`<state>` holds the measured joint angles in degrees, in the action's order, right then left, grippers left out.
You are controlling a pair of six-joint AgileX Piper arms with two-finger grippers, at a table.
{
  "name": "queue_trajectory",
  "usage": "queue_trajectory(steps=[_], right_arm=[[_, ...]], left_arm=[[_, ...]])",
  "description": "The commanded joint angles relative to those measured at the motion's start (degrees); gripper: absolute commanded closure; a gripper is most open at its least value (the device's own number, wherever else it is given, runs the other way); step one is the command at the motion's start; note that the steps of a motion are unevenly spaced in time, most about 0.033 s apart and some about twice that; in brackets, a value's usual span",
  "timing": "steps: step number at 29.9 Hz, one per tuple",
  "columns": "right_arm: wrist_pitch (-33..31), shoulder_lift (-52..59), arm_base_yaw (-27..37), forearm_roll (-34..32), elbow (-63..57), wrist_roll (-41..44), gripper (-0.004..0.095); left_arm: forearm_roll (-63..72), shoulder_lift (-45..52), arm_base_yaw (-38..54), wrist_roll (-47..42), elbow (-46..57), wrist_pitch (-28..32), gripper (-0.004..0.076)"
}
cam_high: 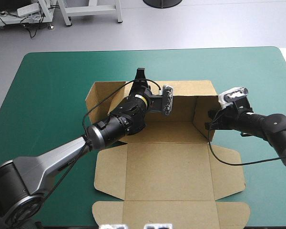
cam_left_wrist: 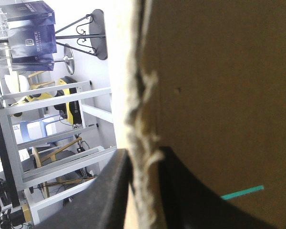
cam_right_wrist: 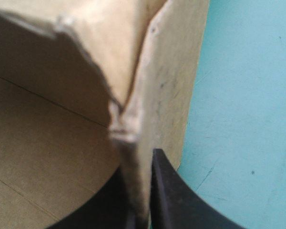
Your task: Fold the box
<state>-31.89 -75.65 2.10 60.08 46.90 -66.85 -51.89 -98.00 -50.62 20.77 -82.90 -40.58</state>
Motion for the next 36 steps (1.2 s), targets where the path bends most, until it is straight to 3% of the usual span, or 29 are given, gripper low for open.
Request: queue_trajectory(steps=[1, 3, 6, 10, 19, 21, 25, 32, 36], right_arm=[[-0.74, 1.64, 0.02, 2.98, 1.4, -0.01, 0.0911], [-0.94, 1.64, 0.02, 2.98, 1.4, 0.18, 0.0911], [-1.31, 1.64, 0.02, 2.61, 1.4, 0.28, 0.0911], [-1.4, 1.64, 0.02, 2.37, 1.4, 0.41, 0.0911], [-1.66, 1.64, 0.02, 2.37, 1.4, 2.31, 0.0911], [-1.89, 1.64, 0.02, 1.96, 1.4, 3.31, 0.0911], [-3.2, 1.64, 0.02, 1.96, 1.78, 3.72, 0.0911], [-3.85, 1.64, 0.02, 1.12, 3.5, 6.34, 0.0911], [-5.52, 1.64, 0.02, -0.79, 6.68, 10.53, 0.0911]], left_arm=[[-0.98, 2.03, -0.33, -0.66, -1.09, 2.89, 0.0393], [-0.98, 2.03, -0.33, -2.47, -1.09, 4.71, 0.0303], [-0.98, 2.03, -0.33, -7.6, -1.09, 7.79, 0.0284], [-0.86, 2.68, -1.3, -13.38, -1.91, 12.25, 0.0322], [0.08, 9.89, -7.3, -17.25, -6.3, 13.63, 0.0456], [0.08, 12.86, -7.8, -18.31, -6.28, 12.42, 0.0519], [-0.13, 18.6, -7.67, -18.59, -6.28, 5.69, 0.073], [5.24, 28.02, -7.67, -19.92, -6.28, -0.56, 0.0731], [8.46, 32.57, -7.67, -20.31, -6.28, -8.63, 0.0731]])
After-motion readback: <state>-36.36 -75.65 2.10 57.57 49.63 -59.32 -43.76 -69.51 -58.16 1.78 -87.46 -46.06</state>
